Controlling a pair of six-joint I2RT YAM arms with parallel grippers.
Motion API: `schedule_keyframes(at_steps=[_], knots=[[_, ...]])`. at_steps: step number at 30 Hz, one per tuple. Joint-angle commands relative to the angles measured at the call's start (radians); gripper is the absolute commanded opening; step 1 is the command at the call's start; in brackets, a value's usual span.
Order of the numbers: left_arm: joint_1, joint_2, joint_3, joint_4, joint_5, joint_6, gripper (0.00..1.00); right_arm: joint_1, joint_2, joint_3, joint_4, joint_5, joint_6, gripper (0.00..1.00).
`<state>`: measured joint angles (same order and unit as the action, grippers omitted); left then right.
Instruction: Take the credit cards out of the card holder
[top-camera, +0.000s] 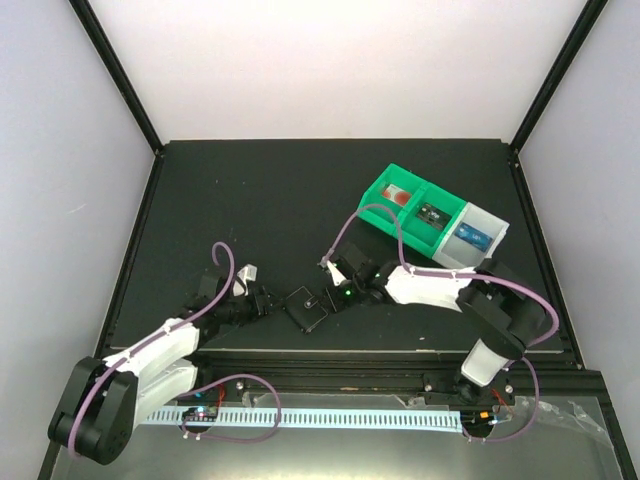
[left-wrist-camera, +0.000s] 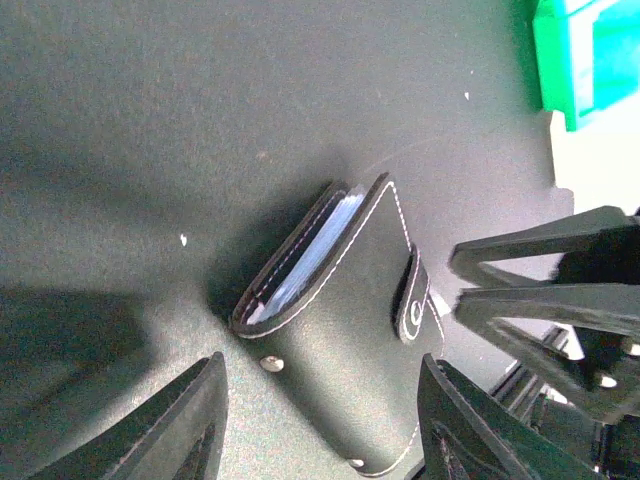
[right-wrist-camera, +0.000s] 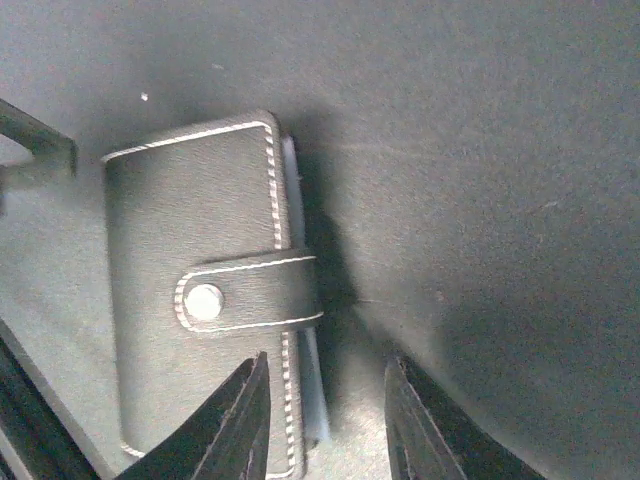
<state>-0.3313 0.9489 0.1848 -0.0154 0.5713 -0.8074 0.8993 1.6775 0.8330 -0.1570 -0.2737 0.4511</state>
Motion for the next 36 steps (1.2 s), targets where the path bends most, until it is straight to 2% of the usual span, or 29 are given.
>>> schedule_keyframes(at_steps=[1, 7, 13, 24, 29, 36], knots=[[-0.002, 0.018, -0.033, 0.101, 0.071, -0.060, 0.54, 0.057, -0.067, 0.097, -0.163, 0.155, 0.004, 0.34], [-0.002, 0.016, -0.043, 0.080, 0.072, -0.059, 0.53, 0.142, -0.041, 0.186, -0.215, 0.221, -0.007, 0.36], [-0.002, -0.005, -0.062, 0.091, 0.066, -0.074, 0.51, 0.174, 0.023, 0.248, -0.246, 0.261, -0.009, 0.36], [-0.003, 0.023, -0.078, 0.125, 0.064, -0.090, 0.51, 0.209, 0.126, 0.266, -0.218, 0.237, 0.007, 0.38], [-0.003, 0.046, -0.076, 0.143, 0.068, -0.099, 0.51, 0.231, 0.175, 0.270, -0.252, 0.327, 0.022, 0.38], [-0.005, 0.056, -0.071, 0.150, 0.066, -0.099, 0.52, 0.233, 0.157, 0.209, -0.187, 0.405, 0.049, 0.26]])
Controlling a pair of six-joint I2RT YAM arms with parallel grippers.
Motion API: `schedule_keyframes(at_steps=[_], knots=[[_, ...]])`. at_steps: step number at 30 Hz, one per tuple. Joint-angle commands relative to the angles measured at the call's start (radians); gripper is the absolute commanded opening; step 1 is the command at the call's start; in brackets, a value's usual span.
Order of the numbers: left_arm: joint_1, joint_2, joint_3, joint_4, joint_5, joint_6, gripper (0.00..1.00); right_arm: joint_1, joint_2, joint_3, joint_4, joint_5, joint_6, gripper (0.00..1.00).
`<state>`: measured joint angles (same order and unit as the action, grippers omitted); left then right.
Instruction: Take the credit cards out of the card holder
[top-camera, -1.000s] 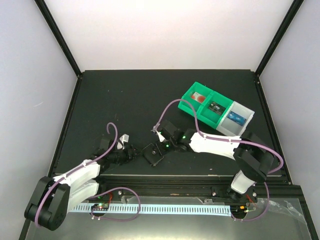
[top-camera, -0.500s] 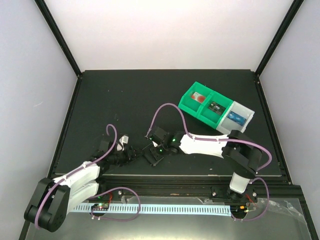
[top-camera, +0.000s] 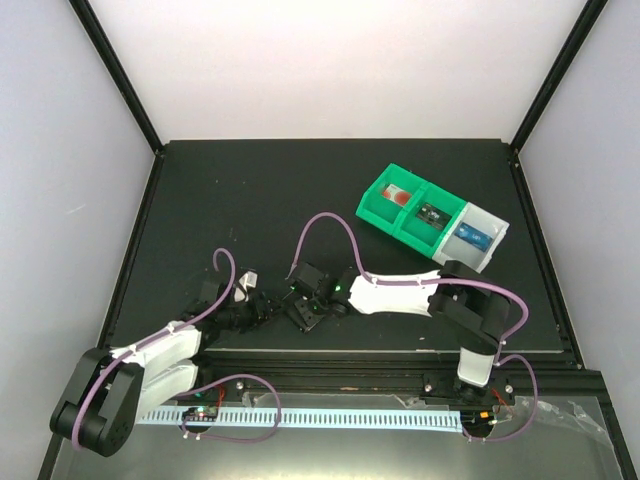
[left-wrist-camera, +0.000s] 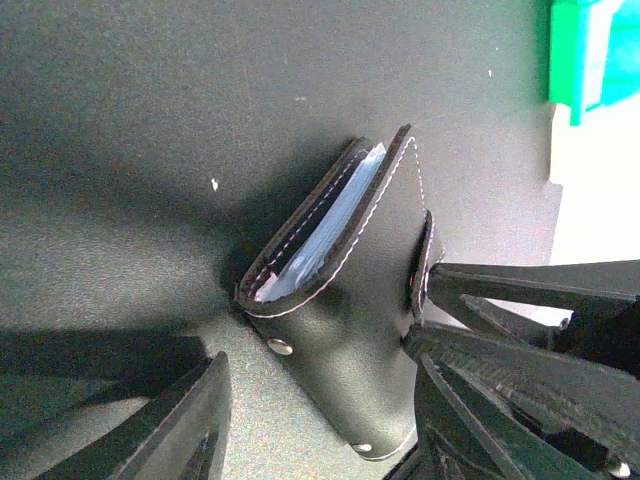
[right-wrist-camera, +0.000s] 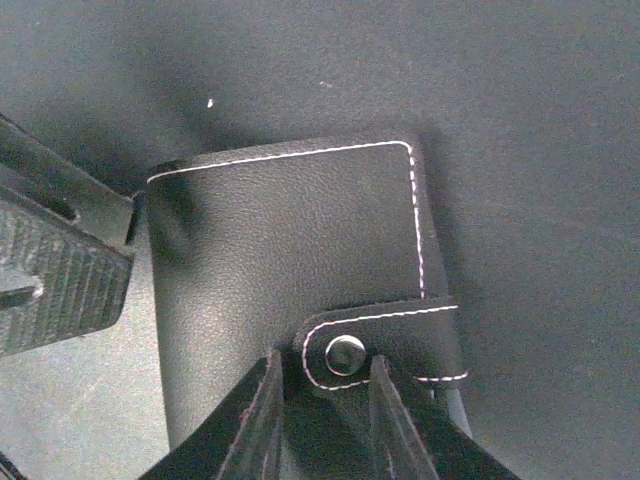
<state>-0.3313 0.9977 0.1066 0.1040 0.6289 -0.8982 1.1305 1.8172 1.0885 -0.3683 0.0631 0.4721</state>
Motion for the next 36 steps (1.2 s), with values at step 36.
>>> schedule_keyframes(at_steps=[36], knots=[[-0.015, 0.156, -0.022, 0.228, 0.013, -0.045, 0.55, 0.001, -0.033, 0.021, 0.040, 0.085, 0.105, 0.26]])
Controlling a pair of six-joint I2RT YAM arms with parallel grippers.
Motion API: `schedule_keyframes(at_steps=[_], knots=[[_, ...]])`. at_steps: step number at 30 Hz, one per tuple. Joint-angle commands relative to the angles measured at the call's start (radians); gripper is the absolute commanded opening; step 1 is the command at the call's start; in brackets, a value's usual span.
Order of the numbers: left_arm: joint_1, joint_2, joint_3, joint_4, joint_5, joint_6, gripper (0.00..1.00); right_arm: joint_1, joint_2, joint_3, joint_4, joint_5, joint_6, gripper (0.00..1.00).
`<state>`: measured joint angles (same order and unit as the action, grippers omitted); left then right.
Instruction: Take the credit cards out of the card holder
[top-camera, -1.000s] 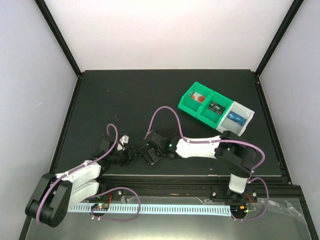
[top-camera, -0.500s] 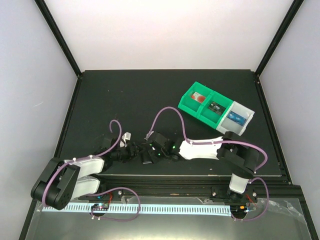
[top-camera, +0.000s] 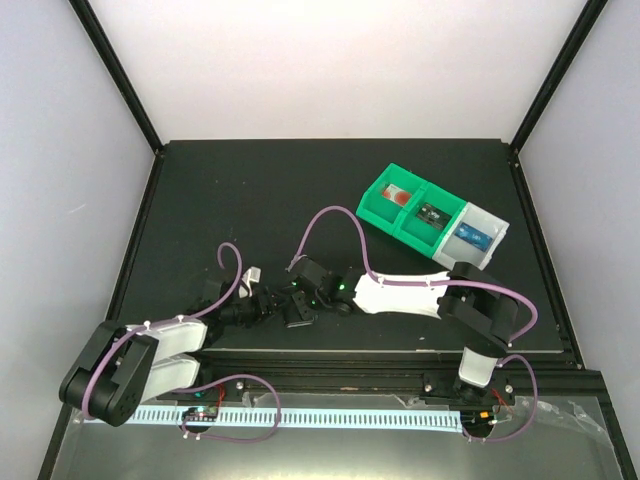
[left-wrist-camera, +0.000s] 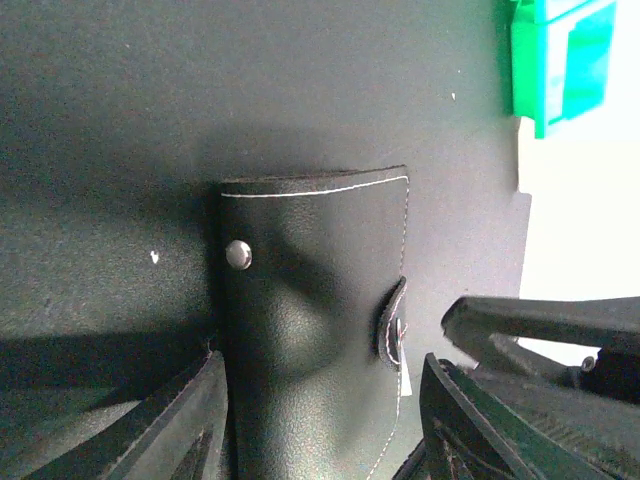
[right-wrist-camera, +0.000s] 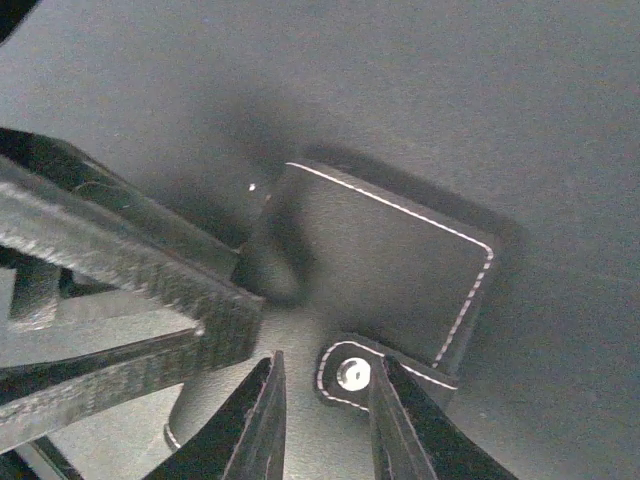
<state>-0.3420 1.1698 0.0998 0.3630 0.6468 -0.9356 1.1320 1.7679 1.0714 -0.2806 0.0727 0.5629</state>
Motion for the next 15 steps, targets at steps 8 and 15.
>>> schedule_keyframes(at_steps=[8, 15], knots=[[-0.005, -0.027, -0.028, -0.022, -0.012, -0.028, 0.53, 0.002, 0.065, 0.051, -0.041, 0.025, 0.010, 0.32], [-0.008, -0.032, -0.053, 0.001, -0.031, -0.060, 0.48, 0.000, 0.126, 0.091, -0.113, 0.082, -0.021, 0.33]])
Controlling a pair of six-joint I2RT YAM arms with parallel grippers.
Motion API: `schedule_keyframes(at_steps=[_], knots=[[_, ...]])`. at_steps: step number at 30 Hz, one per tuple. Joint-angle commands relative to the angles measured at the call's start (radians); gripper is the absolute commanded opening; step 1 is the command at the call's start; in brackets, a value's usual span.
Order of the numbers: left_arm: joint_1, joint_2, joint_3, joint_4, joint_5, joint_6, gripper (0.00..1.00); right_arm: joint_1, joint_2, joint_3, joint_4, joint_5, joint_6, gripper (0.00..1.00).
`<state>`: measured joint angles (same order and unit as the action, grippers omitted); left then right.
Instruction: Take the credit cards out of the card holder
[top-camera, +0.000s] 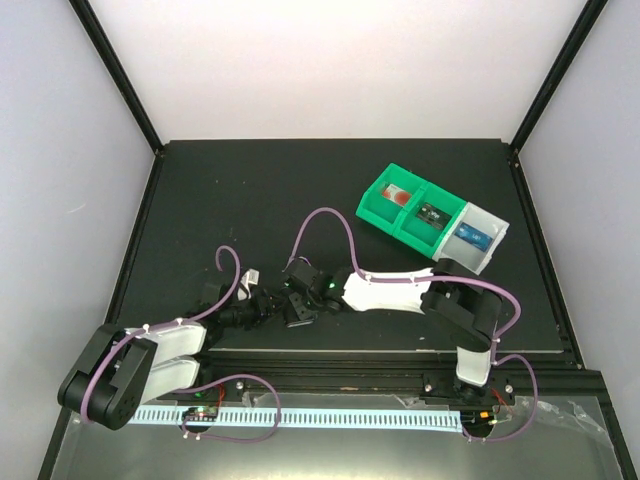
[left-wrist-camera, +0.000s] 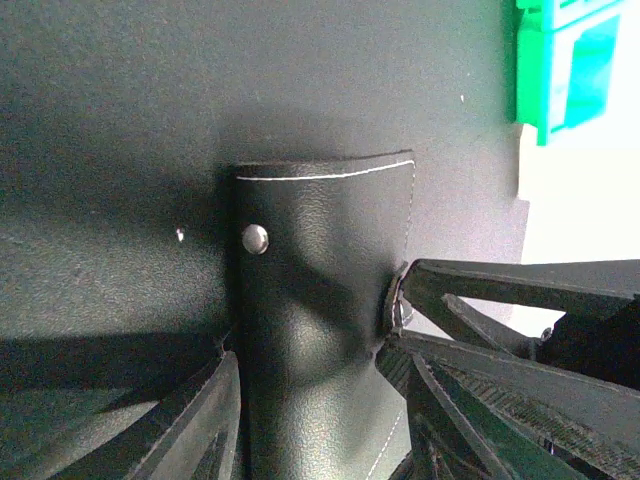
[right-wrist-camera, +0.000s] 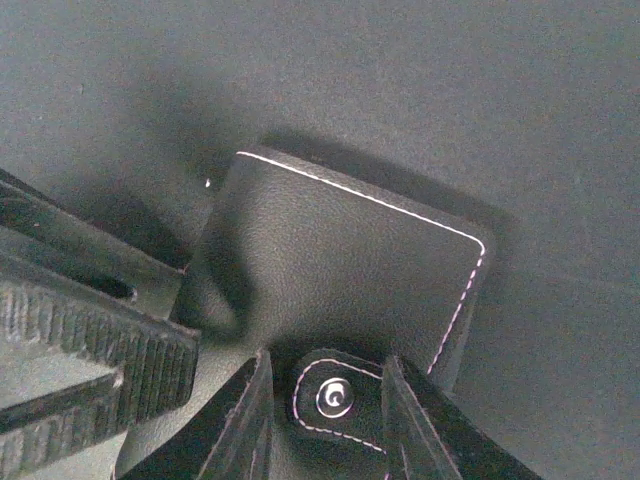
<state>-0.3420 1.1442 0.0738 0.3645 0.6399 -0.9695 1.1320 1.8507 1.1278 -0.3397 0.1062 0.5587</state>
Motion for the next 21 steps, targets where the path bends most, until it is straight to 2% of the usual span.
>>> schedule_keyframes(at_steps=[1, 5, 12, 17, 21], knots=[[-0.009, -0.009, -0.028, 0.003, -0.024, -0.027, 0.48, 0.001, 0.046, 0.033, -0.058, 0.058, -0.017, 0.32], [-0.011, -0.013, -0.024, -0.008, -0.024, -0.028, 0.48, 0.001, 0.037, 0.003, -0.048, 0.086, -0.013, 0.20], [-0.027, -0.010, -0.028, 0.016, -0.038, -0.024, 0.50, 0.000, -0.007, -0.062, 0.062, 0.038, -0.032, 0.02], [-0.035, 0.026, -0.015, 0.026, -0.068, -0.013, 0.50, 0.000, -0.031, -0.107, 0.141, 0.007, -0.019, 0.01], [-0.046, 0.126, 0.005, 0.097, -0.072, -0.014, 0.46, -0.004, -0.050, -0.154, 0.211, -0.020, -0.006, 0.01]])
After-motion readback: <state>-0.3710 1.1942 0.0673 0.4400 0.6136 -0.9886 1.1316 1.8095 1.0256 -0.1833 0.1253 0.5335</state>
